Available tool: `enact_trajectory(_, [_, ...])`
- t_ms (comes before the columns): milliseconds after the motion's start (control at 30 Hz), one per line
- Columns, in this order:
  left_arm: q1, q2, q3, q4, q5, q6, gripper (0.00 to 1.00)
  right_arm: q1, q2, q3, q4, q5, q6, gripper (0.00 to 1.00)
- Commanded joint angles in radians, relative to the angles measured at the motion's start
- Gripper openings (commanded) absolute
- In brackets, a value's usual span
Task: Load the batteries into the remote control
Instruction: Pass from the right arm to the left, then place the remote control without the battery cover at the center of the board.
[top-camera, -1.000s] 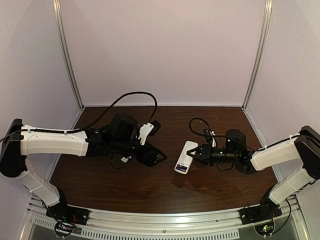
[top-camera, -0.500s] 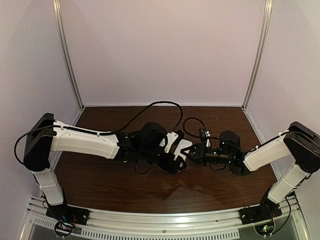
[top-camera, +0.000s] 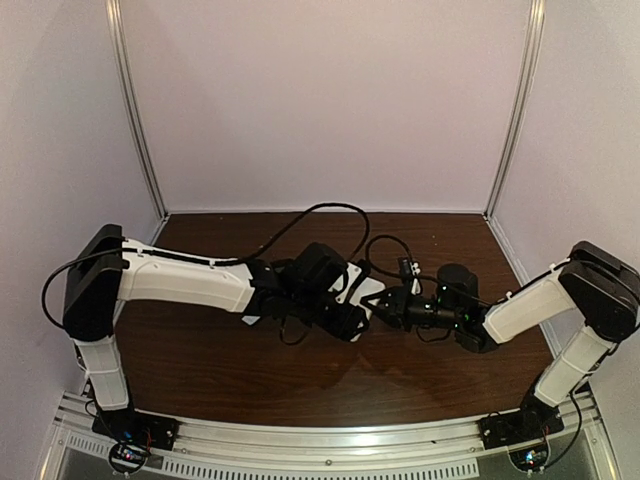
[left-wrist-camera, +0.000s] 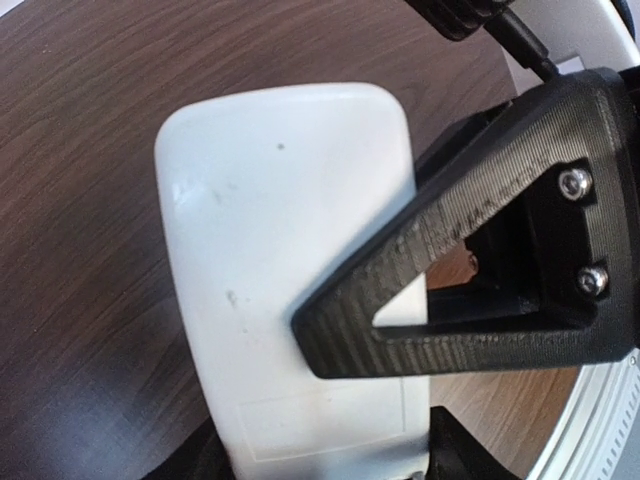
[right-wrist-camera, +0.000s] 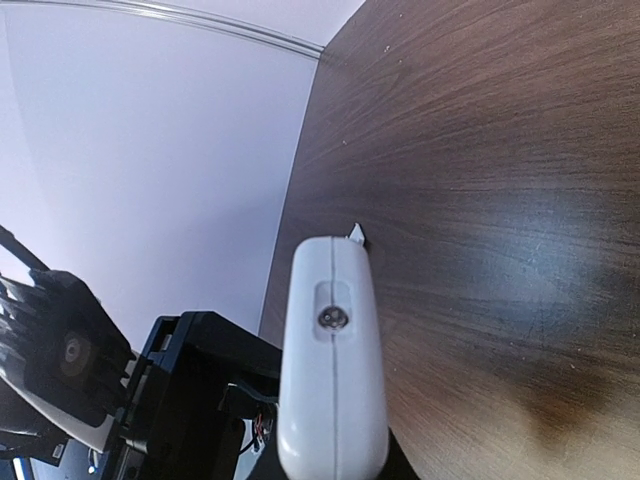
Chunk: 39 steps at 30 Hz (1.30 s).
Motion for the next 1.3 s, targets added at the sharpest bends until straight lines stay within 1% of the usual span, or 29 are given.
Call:
enact_trajectory(0, [-0.001,0.029,0.021,-0.042,-0.04,0.037,0.51,0.007,0.001,0.011,0.026,-0.007,0.009,0.2])
enact_trajectory(100, [0.0,0.026,0.007,-0.055,-0.031,0.045,0.45,-0.004,-0.013,-0.002,0.006,-0.003,0.002,0.3])
enact_trajectory(167, [-0.001,0.022,-0.006,-0.064,-0.022,0.06,0.43,-0.019,-0.029,-0.018,-0.011,0.0,-0.004,0.39])
enact_trajectory(300, [-0.001,0.019,-0.016,-0.098,-0.01,0.101,0.41,-0.071,-0.086,-0.055,-0.07,-0.002,-0.03,0.6])
enact_trajectory(333, [-0.001,0.021,-0.019,-0.105,-0.01,0.114,0.41,-0.084,-0.105,-0.062,-0.093,-0.003,-0.042,0.64])
enact_trajectory(367, [-0.001,0.024,-0.017,-0.115,-0.01,0.128,0.4,-0.103,-0.127,-0.069,-0.122,-0.002,-0.06,0.65])
enact_trajectory(500, [-0.001,0.055,-0.002,-0.171,0.029,0.177,0.4,-0.165,-0.237,-0.105,-0.255,0.015,-0.113,0.68])
enact_trajectory(600, [-0.001,0.084,0.01,-0.201,0.042,0.213,0.4,-0.204,-0.318,-0.144,-0.313,0.013,-0.133,0.68])
enact_trajectory(800, [-0.024,0.167,0.096,-0.306,0.024,0.3,0.4,-0.241,-0.459,-0.169,-0.431,0.01,-0.181,0.69])
enact_trajectory(933, [-0.036,0.215,0.165,-0.38,0.012,0.351,0.41,-0.257,-0.512,-0.165,-0.472,0.002,-0.199,0.69])
enact_trajectory(1100, [-0.037,0.262,0.236,-0.468,0.008,0.396,0.5,-0.27,-0.539,-0.158,-0.501,-0.014,-0.212,0.69])
enact_trajectory(1200, [-0.036,0.28,0.265,-0.495,0.01,0.416,0.57,-0.277,-0.554,-0.154,-0.515,-0.021,-0.214,0.69])
enact_trajectory(1267, [-0.037,0.294,0.287,-0.511,0.008,0.425,0.64,-0.282,-0.568,-0.155,-0.524,-0.023,-0.215,0.69])
